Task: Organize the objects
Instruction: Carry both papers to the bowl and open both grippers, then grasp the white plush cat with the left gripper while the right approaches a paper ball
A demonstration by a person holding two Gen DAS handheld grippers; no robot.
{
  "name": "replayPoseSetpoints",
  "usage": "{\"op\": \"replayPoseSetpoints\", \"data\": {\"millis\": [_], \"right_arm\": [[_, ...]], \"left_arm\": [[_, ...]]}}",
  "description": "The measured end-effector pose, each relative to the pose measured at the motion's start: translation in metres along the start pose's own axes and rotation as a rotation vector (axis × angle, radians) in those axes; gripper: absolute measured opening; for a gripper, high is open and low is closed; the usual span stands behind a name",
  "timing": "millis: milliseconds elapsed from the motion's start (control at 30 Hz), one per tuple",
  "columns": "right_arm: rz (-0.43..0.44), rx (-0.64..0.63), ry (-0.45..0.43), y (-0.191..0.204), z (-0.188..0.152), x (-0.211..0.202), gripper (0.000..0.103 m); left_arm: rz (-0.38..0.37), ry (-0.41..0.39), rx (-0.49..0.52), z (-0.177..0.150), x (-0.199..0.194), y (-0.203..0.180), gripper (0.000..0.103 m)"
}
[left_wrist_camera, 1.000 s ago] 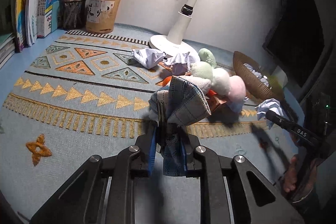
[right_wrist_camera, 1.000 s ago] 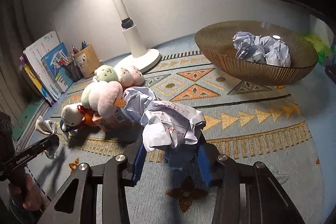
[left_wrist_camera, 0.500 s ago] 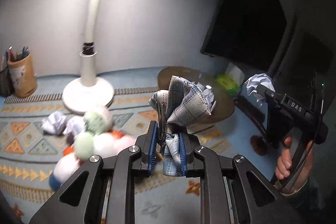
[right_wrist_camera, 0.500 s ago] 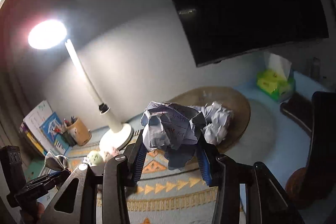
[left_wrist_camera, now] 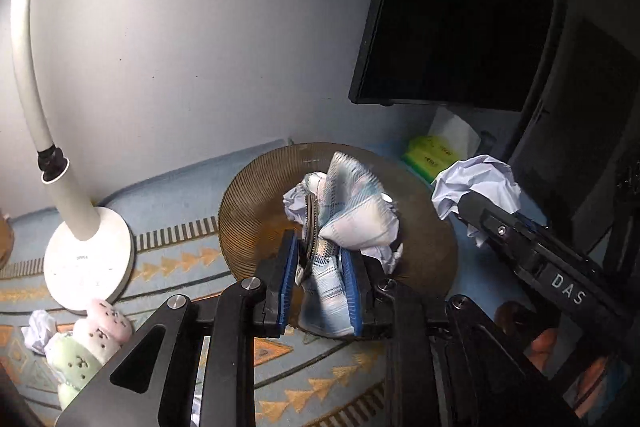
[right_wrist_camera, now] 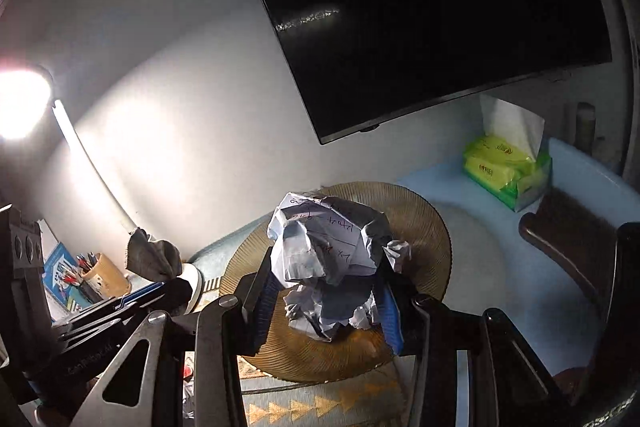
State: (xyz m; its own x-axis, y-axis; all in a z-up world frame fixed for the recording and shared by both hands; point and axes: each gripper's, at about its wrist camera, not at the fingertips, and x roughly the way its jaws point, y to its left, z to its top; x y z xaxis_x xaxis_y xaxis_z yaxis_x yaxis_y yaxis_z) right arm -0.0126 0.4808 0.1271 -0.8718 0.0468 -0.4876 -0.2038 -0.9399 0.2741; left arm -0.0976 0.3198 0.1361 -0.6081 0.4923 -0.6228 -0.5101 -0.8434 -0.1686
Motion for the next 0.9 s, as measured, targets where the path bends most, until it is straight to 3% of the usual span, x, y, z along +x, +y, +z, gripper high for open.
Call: {"op": "replayPoseSetpoints", "data": {"millis": [67,100,133,167,200,233,400,600,633,700,833,900], "right_arm": [[-0.015,-0.018,0.006,0.002,0.0,0.008,0.043],[-0.015,-0.022,0.013,0.003,0.0,0.012,0.043],[-0.015,-0.033,0.03,0.005,-0.001,0.018,0.044],[-0.024,-0.044,0.054,0.006,-0.002,0.024,0.053],[-0.034,-0.048,0.068,0.005,-0.003,0.027,0.062],[-0.042,-0.045,0.062,0.004,-0.006,0.027,0.071],[-0.01,0.009,0.049,-0.007,-0.009,0.011,0.071],[0.094,0.017,0.042,0.014,-0.014,-0.026,0.071],[0.117,0.002,0.04,0.023,-0.015,-0.033,0.071],[0.161,-0.031,0.035,0.044,-0.018,-0.047,0.071],[0.248,-0.078,0.033,0.081,-0.036,-0.062,0.074],[0.271,-0.109,0.048,0.099,-0.059,-0.059,0.084]], "left_arm": [[-0.01,0.004,-0.023,0.003,0.006,0.005,0.026],[-0.016,0.007,-0.036,0.003,0.009,0.008,0.039],[-0.027,0.015,-0.043,0.002,0.011,0.01,0.046],[-0.03,0.026,-0.05,0.002,0.013,0.012,0.062],[-0.031,0.031,-0.061,0.0,0.011,0.015,0.069],[-0.044,0.024,-0.072,-0.003,0.006,0.018,0.069],[-0.056,-0.043,-0.104,-0.013,-0.039,0.035,0.069],[-0.003,-0.165,-0.1,-0.03,-0.137,0.063,0.07],[0.016,-0.188,-0.101,-0.033,-0.154,0.069,0.073],[0.057,-0.24,-0.117,-0.041,-0.188,0.082,0.101],[0.129,-0.321,-0.135,-0.068,-0.243,0.109,0.102],[0.172,-0.316,-0.155,-0.088,-0.252,0.122,0.102]]}}
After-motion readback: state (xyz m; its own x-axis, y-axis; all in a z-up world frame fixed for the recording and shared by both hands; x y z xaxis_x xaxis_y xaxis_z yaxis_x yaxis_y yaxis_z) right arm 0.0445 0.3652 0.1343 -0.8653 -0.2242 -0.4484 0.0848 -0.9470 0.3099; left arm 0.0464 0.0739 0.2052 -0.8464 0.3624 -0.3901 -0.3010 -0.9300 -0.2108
